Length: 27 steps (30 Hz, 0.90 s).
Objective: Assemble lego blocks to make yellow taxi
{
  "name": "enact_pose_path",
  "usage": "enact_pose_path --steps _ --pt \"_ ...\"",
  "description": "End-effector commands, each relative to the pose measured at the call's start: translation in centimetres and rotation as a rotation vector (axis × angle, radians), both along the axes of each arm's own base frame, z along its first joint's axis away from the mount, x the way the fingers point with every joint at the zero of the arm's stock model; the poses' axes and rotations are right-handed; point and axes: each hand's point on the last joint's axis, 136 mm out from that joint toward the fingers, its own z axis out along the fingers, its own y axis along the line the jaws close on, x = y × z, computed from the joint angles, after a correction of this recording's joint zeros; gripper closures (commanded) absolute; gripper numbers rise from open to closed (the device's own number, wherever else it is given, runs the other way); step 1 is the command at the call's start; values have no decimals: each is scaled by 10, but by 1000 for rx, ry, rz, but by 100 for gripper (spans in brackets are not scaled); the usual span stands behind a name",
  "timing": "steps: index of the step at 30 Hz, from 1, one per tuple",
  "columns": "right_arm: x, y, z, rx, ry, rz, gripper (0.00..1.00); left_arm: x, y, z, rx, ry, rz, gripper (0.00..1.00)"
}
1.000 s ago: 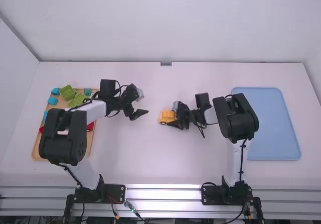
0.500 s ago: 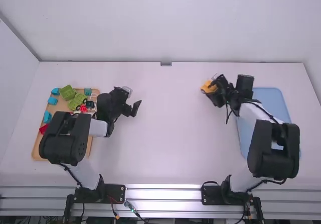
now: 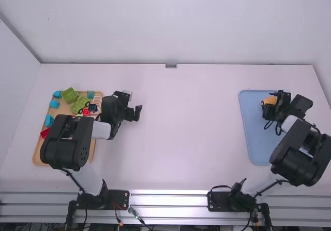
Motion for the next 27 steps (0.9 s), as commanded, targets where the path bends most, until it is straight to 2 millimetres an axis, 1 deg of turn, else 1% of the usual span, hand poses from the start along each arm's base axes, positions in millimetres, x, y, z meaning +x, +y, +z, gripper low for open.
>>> enact_pose_path --steps 1,2,4,5,7,9,13,14,16,17,18,19,20,23,24,25,27 --pt "-5 3 -34 94 56 -52 39 15 -2 17 -15 -4 7 1" --pt "-7 2 -41 104 68 -58 35 17 -5 16 -12 33 0 1" --pt "-7 3 -44 105 76 -57 18 18 -5 15 -9 71 2 1" --pt "-7 2 -43 101 75 -58 1 19 -5 15 -8 95 3 1" --pt "-6 -2 -38 83 77 -72 1 22 -5 17 -7 116 3 1" --pt "-7 -3 -32 70 94 -80 1 23 -6 20 -7 129 1 1" --pt "-15 0 -5 19 149 -103 1 23 -5 32 -33 165 27 1" --pt "-16 4 6 -6 162 -104 1 23 -6 39 -29 162 23 1" --pt "-14 11 31 -69 164 -102 1 25 -6 57 5 129 43 0" --pt "-13 13 37 -83 160 -101 1 25 -5 62 14 118 51 1" --pt "-12 17 48 -104 148 -97 1 26 -4 70 28 100 64 1" --pt "-10 24 64 -137 126 -90 1 26 -5 86 52 64 80 1" --pt "-10 26 71 -148 118 -87 1 26 -5 92 61 51 81 1" --pt "-8 42 105 -212 57 -71 1 23 -14 128 117 -40 65 1" --pt "-6 54 124 -249 17 -51 1 19 -18 149 134 -91 61 1" --pt "-6 57 130 -260 5 -44 1 18 -19 155 134 -106 65 1" --pt "-8 72 151 -285 -39 -23 1 13 -21 180 131 -168 76 1"
